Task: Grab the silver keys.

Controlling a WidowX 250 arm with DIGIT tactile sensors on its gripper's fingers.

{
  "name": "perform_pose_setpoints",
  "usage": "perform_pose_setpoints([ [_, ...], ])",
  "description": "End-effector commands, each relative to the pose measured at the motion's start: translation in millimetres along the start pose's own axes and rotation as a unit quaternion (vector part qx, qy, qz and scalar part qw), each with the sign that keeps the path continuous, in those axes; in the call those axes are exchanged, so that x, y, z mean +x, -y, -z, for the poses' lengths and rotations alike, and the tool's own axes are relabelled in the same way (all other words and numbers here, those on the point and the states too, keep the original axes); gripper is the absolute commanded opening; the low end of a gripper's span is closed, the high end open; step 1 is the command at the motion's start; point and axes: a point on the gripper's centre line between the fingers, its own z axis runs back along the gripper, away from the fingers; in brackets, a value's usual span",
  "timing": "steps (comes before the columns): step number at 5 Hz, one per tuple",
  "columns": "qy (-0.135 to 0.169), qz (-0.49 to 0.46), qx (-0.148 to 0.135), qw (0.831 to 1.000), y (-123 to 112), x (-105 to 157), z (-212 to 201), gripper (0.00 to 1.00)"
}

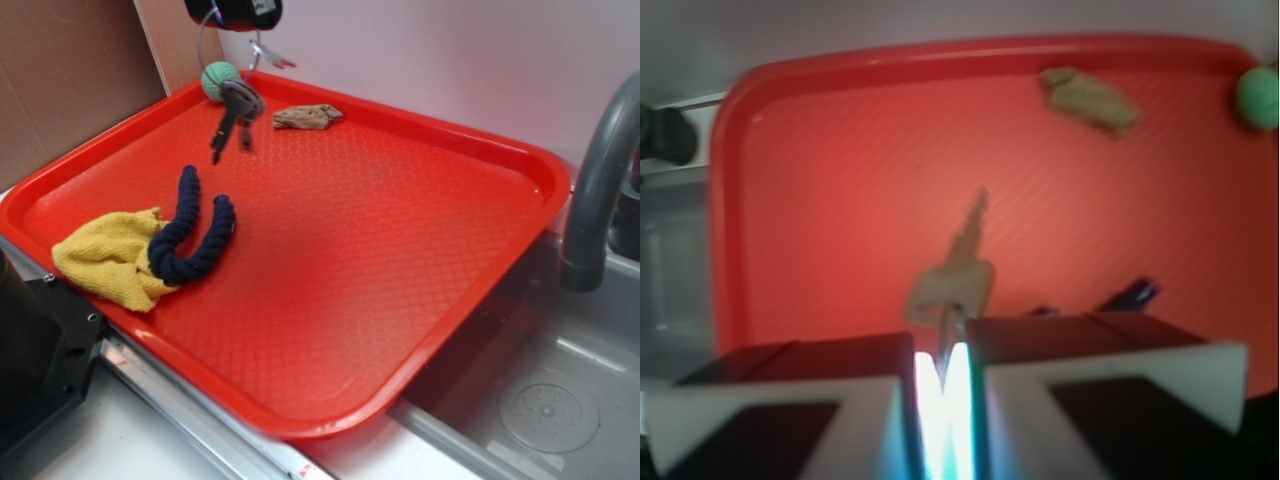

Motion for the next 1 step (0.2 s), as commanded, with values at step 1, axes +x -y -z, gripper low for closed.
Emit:
perform_pose_setpoints([
  [1, -0.017, 0.007, -0.019, 1.000, 23.3, 19.9, -5.9, 0.00],
])
